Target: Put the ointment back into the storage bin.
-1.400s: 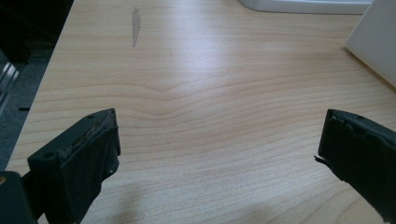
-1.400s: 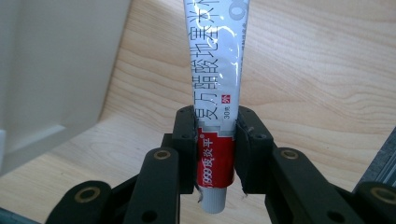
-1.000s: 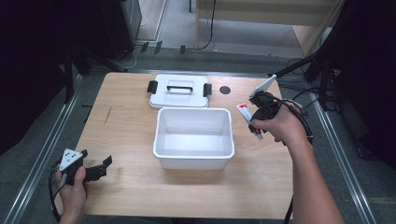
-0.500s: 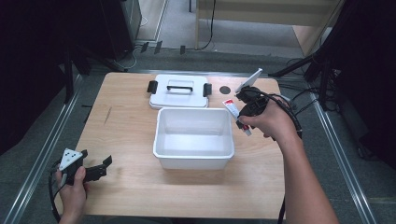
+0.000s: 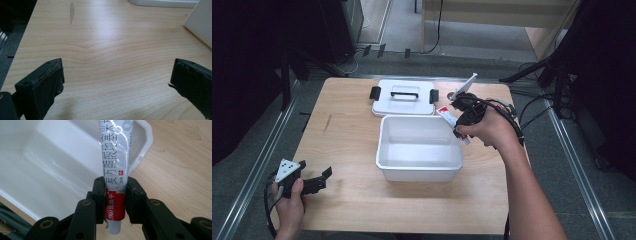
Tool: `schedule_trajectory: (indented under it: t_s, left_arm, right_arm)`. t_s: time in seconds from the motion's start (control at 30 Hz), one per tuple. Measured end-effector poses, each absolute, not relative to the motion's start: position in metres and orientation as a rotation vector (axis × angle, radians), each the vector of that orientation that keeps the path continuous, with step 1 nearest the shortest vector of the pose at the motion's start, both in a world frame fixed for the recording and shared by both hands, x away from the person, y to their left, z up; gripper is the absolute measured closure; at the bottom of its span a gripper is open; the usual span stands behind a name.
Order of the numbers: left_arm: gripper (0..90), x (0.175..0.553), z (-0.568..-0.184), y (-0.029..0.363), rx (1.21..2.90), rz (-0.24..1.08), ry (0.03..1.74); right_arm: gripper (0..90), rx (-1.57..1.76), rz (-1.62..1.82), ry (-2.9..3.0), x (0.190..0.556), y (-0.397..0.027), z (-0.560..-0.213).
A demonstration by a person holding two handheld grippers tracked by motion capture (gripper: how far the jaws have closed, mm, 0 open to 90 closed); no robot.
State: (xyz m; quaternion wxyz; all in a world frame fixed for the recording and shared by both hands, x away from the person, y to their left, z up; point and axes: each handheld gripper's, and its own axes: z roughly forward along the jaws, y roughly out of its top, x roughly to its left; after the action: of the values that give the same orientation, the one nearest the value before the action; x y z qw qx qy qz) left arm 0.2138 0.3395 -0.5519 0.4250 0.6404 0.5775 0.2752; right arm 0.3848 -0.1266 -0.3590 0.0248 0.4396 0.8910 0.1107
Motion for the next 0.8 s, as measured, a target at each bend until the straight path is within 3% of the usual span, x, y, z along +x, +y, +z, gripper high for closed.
schedule_trajectory:
  t_s: [0.43, 0.8]
  left_arm:
    - [0.0, 0.214, -0.552, 0.34, 1.602, 0.687, 1.444]
    - [0.0, 0.214, -0.552, 0.34, 1.607, 0.683, 1.446]
  right_arm:
    - [73.0, 0.924, 0.39, 2.933, 0.373, -0.102, -0.369]
    - [73.0, 0.793, 0.383, 3.007, 0.369, -0.099, -0.385]
